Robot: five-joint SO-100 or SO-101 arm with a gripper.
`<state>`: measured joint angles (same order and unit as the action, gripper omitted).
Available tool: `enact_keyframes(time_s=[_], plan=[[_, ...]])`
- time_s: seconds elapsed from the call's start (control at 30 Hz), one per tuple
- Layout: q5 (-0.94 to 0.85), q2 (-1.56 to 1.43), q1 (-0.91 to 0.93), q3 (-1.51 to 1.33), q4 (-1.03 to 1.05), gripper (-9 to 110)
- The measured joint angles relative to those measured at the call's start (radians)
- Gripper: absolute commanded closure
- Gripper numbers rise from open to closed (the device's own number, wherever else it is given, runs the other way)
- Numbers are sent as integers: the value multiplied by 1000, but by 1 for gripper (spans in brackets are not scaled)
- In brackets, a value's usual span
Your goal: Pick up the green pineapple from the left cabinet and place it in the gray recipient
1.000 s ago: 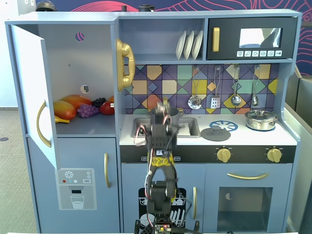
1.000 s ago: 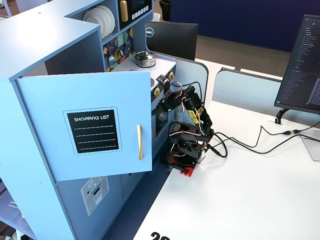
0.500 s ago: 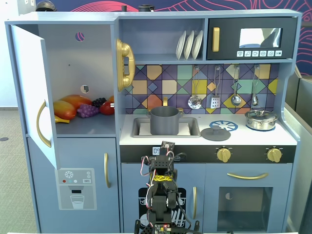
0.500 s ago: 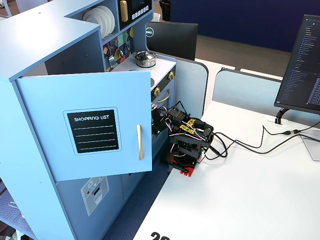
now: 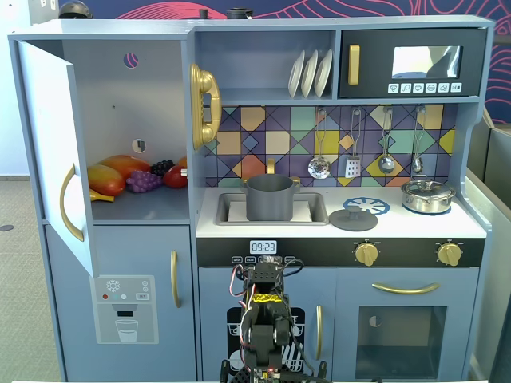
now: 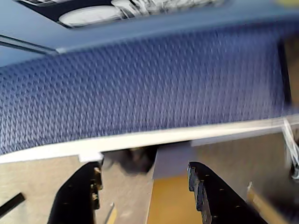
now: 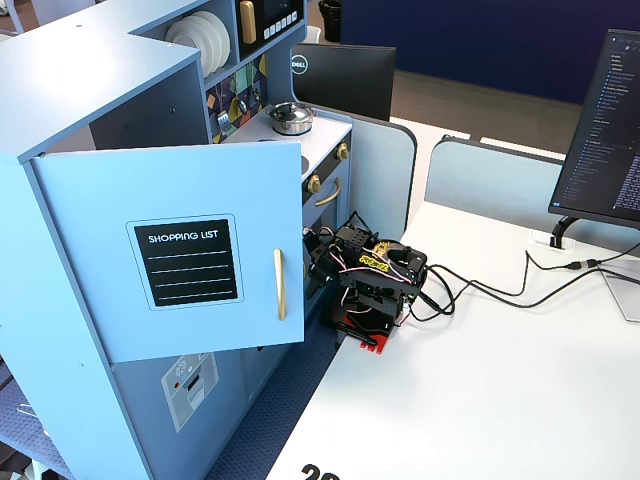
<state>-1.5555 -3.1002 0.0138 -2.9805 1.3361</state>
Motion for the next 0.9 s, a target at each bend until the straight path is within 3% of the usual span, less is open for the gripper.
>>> enact_keyframes(time_s=[0.9], plan=[[-5,-81,54,-8,29,84]])
